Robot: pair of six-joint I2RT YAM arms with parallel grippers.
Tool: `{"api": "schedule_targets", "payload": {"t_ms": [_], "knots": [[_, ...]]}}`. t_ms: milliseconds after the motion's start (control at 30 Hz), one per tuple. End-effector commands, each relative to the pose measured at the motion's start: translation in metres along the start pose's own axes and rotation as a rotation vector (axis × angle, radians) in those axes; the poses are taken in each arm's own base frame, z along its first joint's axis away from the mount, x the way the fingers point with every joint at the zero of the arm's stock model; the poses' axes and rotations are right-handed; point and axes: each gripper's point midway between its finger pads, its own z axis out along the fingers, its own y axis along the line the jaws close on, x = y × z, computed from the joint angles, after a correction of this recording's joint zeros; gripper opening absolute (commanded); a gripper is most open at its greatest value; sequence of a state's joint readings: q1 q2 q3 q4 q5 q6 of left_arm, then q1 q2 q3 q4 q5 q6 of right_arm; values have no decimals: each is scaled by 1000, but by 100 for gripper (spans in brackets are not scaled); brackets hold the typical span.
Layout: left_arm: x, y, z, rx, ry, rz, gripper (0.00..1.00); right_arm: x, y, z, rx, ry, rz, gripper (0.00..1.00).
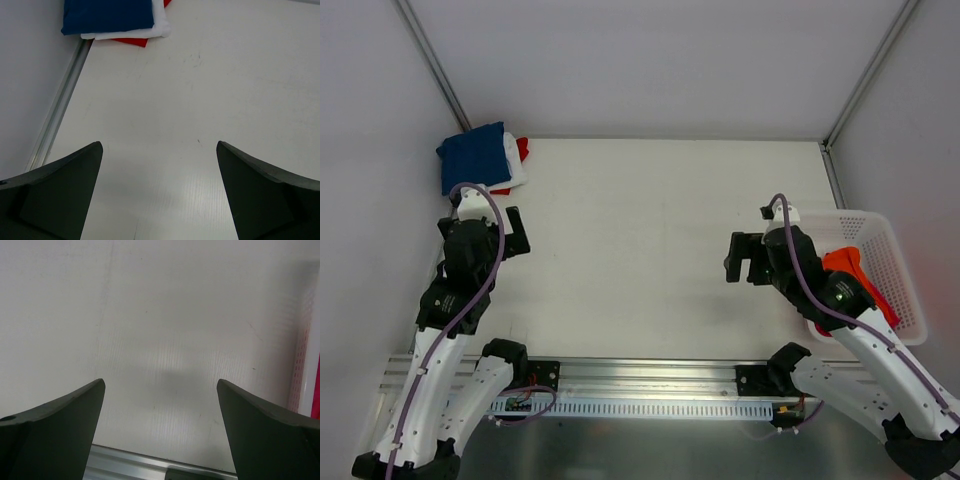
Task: Fold and stack the t-shirts
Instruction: Neatly place the folded tshirt to the corner
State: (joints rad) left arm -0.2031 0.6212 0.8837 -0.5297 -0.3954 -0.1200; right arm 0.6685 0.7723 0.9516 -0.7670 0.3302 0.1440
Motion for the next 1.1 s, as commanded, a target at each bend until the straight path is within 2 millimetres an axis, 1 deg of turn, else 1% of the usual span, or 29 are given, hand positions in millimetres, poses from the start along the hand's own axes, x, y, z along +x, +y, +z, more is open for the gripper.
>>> {"api": "schedule_targets", "payload": {"t_ms": [0, 67, 300, 467, 600, 800, 867, 1067], "knots": [[0, -1, -2, 9, -14, -15, 99, -7, -8, -12, 10, -54, -22, 100], [1, -4, -4, 28, -18, -22, 99, -6, -8, -12, 3, -59, -10, 99], [8, -8, 0, 42, 13, -14, 99, 9, -7, -2, 4, -22, 8, 100], [5, -9, -3, 54, 1, -18, 99, 19, -7, 3, 2, -10, 24, 99], [1, -5, -9, 47, -28, -29, 99, 27, -5, 8, -14, -1, 41, 99], [1, -4, -8, 41, -25, -24, 99, 36, -7, 9, -11, 18, 47, 100], [1, 0, -9, 22, -28, -24, 99, 38, -7, 8, -12, 14, 54, 99], [1, 2, -7, 2, -21, -25, 99, 41, -9, 8, -11, 13, 61, 100]]}}
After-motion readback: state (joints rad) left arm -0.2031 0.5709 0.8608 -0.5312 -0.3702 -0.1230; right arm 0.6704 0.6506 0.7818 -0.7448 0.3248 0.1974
